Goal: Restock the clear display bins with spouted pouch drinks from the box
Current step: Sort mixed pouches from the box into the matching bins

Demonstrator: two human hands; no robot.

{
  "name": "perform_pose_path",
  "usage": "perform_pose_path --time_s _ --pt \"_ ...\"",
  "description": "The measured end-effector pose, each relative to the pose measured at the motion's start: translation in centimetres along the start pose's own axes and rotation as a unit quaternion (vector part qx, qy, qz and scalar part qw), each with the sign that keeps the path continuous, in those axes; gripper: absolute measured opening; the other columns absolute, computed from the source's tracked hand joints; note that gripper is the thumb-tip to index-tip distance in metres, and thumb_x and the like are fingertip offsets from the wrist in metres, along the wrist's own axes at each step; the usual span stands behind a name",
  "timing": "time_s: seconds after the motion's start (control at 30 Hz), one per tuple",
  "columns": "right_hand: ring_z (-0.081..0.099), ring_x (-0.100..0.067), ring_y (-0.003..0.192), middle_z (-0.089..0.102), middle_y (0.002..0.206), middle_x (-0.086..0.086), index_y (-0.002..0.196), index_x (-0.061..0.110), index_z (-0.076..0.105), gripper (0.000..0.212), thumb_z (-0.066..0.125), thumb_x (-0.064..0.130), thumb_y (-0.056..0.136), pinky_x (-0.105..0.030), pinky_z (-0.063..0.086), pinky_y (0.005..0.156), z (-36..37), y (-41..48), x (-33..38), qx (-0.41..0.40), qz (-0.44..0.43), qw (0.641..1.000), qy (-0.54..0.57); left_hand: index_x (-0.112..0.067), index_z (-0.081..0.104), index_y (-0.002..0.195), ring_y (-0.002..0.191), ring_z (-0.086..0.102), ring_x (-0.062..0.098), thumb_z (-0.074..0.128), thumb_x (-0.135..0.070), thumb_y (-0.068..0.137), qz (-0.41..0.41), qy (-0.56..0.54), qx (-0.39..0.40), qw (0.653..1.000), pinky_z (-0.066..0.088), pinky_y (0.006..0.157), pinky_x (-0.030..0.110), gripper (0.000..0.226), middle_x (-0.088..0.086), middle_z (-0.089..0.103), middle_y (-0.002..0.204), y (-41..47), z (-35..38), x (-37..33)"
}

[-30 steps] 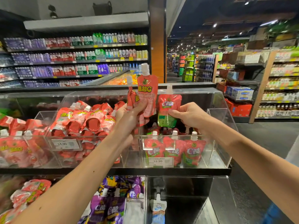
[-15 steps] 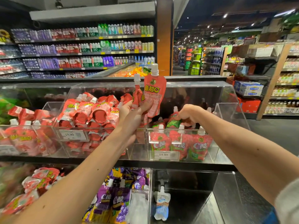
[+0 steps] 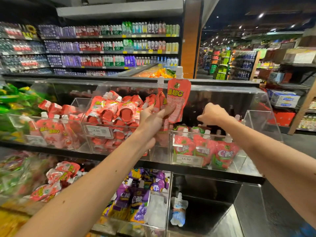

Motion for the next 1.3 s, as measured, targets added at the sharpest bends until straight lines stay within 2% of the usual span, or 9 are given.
perform_pose_path --time_s 0.13,0.23,0.37,0.53,0.73,0.9,1.03,1.17,1.3 --pt "0.063 -0.016 0.072 0.071 0.082 -0.004 0.094 0.013 0.073 0.025 0.061 0.035 0.097 -0.026 0.049 0.062 -3.4 -6.1 3.4 -0.035 -0.1 0.943 0.314 -0.01 0.046 0.143 0.1 0.071 0.024 0.09 -0.036 0.068 -0.029 -0.042 0.037 0.998 0.057 0.088 0.043 0.09 0.007 0.075 0.11 -0.9 -0.8 0.0" --pt "0.069 -0.014 0.075 0.074 0.088 0.0 0.102 0.017 0.069 0.05 0.057 0.062 0.084 -0.027 0.056 0.064 -3.1 -12.6 6.8 0.048 -0.157 0.881 0.444 -0.006 0.068 0.113 0.079 0.073 0.019 0.076 -0.027 0.085 -0.051 -0.03 0.087 0.994 0.056 0.067 0.03 0.036 0.009 0.076 0.096 -2.3 -1.3 -0.1" --pt "0.071 -0.017 0.078 0.073 0.084 0.002 0.104 0.02 0.064 0.049 0.074 0.057 0.073 -0.039 0.059 0.067 -0.8 -15.6 9.6 0.014 -0.177 0.86 0.478 0.004 0.064 0.108 0.058 0.067 0.016 0.069 -0.021 0.093 -0.023 0.017 0.093 0.995 0.052 0.049 0.025 0.03 0.007 0.071 0.076 -4.7 -3.9 -0.4" --pt "0.066 -0.011 0.07 0.072 0.075 0.007 0.095 0.023 0.071 0.009 0.068 0.031 0.091 -0.035 0.057 0.066 2.5 -17.4 15.4 0.061 -0.249 0.824 0.505 -0.006 0.071 0.116 0.074 0.069 0.024 0.07 -0.039 0.087 -0.041 0.011 0.042 0.998 0.054 0.059 0.029 0.044 0.014 0.074 0.099 -7.9 -10.4 -1.4" --pt "0.059 -0.018 0.077 0.067 0.099 -0.029 0.097 0.027 0.071 0.014 0.058 0.026 0.1 -0.034 0.059 0.059 8.3 -19.7 22.9 0.161 -0.3 0.79 0.51 -0.01 0.076 0.098 0.071 0.069 0.025 0.052 -0.051 0.088 -0.074 -0.097 -0.026 0.992 0.057 0.062 0.04 0.049 0.013 0.072 0.094 -13.3 -18.5 -3.2" --pt "0.053 -0.018 0.077 0.059 0.09 -0.009 0.092 0.024 0.069 0.016 0.056 0.027 0.1 -0.031 0.057 0.057 10.8 -21.6 28.9 0.225 -0.29 0.775 0.514 -0.009 0.064 0.103 0.074 0.062 0.03 0.04 -0.018 0.076 -0.091 -0.13 -0.071 0.985 0.054 0.075 0.047 0.037 0.017 0.063 0.095 -16.0 -24.4 -4.6" --pt "0.054 -0.017 0.074 0.057 0.089 -0.008 0.097 0.01 0.07 0.023 0.057 0.029 0.1 -0.029 0.058 0.056 12.3 -21.6 32.8 0.249 -0.243 0.768 0.537 -0.018 0.052 0.135 0.114 0.062 0.041 0.036 0.008 0.077 -0.078 -0.069 -0.079 0.991 0.057 0.087 0.052 0.066 0.022 0.061 0.132 -15.5 -28.8 -5.5" --pt "0.068 -0.013 0.072 0.073 0.091 -0.008 0.102 0.012 0.069 0.021 0.053 0.025 0.102 -0.028 0.056 0.057 13.7 -21.7 37.1 0.272 -0.217 0.746 0.568 -0.028 0.044 0.142 0.097 0.068 0.027 0.047 0.005 0.092 -0.044 -0.057 -0.08 0.994 0.061 0.079 0.045 0.06 0.019 0.067 0.125 -13.6 -33.9 -6.7" --pt "0.067 -0.013 0.084 0.074 0.098 -0.003 0.112 0.011 0.069 0.022 0.065 0.025 0.095 -0.026 0.054 0.063 15.5 -21.3 42.7 0.263 -0.215 0.747 0.572 -0.02 0.049 0.14 0.083 0.072 0.022 0.063 -0.005 0.078 -0.02 -0.027 -0.018 0.999 0.062 0.078 0.038 0.065 0.013 0.074 0.1 -10.3 -39.7 -8.1"
Point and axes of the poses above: each hand's wrist, its own y-axis towards the middle knuckle, its own z-axis out of the palm, x = y × z, the point moved 6 cm from there along y, towards the middle knuckle
